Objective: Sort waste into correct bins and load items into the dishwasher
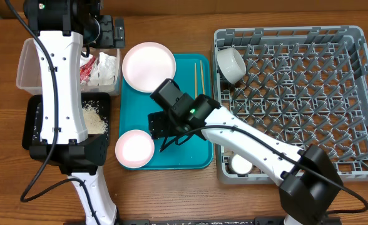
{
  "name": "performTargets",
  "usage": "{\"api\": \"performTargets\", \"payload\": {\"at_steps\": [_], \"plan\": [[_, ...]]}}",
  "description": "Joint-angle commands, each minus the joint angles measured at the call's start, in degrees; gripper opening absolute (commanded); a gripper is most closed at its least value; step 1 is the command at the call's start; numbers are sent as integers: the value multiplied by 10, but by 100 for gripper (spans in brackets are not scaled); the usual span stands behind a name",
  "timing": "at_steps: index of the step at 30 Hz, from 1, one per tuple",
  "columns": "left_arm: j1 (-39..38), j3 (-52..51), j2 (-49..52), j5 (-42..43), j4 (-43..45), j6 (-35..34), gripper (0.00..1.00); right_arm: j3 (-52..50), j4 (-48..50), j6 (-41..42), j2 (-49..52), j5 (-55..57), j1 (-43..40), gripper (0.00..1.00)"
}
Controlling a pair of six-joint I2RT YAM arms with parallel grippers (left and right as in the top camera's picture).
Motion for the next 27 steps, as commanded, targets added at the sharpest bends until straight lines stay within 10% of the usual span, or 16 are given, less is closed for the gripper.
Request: {"api": "performTargets", "payload": {"at_steps": [1,15,27], "plan": [[3,10,-9,-5,2,-8,100,-12,12,31,32,-5,2,68],[3,10,-9,-5,2,-8,100,-12,38,32,98,-68,7,52],[3,10,-9,-5,2,-8,100,-12,46,31,120,-89,12,10]]}}
